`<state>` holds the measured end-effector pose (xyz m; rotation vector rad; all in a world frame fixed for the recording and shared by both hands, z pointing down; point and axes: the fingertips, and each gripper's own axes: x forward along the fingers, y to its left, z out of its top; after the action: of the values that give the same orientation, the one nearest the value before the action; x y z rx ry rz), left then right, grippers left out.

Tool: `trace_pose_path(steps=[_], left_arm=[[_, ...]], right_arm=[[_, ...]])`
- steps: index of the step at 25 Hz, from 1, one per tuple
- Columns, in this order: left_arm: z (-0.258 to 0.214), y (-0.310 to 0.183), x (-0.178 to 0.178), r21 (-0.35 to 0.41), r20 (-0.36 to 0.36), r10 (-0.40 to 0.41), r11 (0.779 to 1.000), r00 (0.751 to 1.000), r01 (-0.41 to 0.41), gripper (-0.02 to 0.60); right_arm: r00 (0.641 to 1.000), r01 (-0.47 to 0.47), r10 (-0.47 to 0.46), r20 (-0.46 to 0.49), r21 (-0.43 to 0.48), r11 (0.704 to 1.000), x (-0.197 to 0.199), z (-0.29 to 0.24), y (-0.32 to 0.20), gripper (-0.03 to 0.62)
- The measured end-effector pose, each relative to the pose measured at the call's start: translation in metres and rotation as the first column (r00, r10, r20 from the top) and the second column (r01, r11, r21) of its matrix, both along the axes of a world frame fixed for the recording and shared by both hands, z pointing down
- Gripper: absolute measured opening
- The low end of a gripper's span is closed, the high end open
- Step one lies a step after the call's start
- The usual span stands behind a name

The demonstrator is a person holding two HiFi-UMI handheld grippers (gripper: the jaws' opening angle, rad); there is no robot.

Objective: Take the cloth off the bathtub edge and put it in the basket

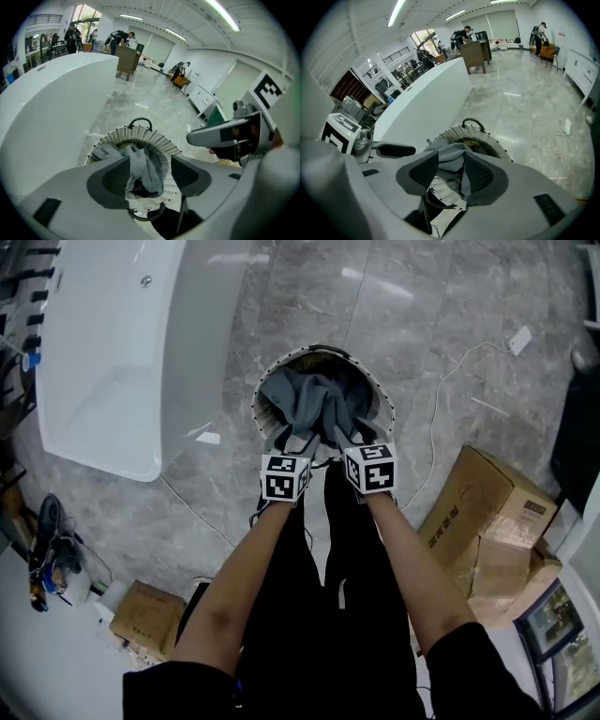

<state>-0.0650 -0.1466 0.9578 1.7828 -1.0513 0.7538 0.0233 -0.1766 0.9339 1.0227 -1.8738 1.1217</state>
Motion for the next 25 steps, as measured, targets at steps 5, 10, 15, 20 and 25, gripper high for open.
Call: trace_pose_path(steps=[5,10,15,20,25], left_arm=[[-0.029,0.001,0.01,0.052,-0.021,-0.021,0.998,1.0,0.023,0.268],[-0.056,0.01,0.018,0.082,-0.041,-0.046,0.995,0.998,0.049,0.268],[-0.108,0.007,0.034,0.154,-0.094,-0.057,0.986,0.994,0.071,0.268],[-0.183,0.004,0.044,0.282,-0.105,-0.014,0.958,0.994,0.043,0.267],[-0.28,0.003,0.037,0.397,-0.151,-0.065,0.91,0.986,0.121,0.236]], right_arm=[[1.0,0.003,-0.003,0.011,0.005,1.0,0.007,-0.017,0.005,0.181],[0.999,-0.027,0.025,0.044,0.048,0.998,0.016,-0.045,0.002,0.181],[0.996,-0.06,0.051,0.067,0.135,0.989,0.023,-0.099,-0.005,0.181],[0.996,-0.046,0.024,0.082,0.269,0.962,0.024,-0.187,-0.007,0.18],[0.99,-0.098,0.047,0.136,0.393,0.914,0.036,-0.282,-0.008,0.179]])
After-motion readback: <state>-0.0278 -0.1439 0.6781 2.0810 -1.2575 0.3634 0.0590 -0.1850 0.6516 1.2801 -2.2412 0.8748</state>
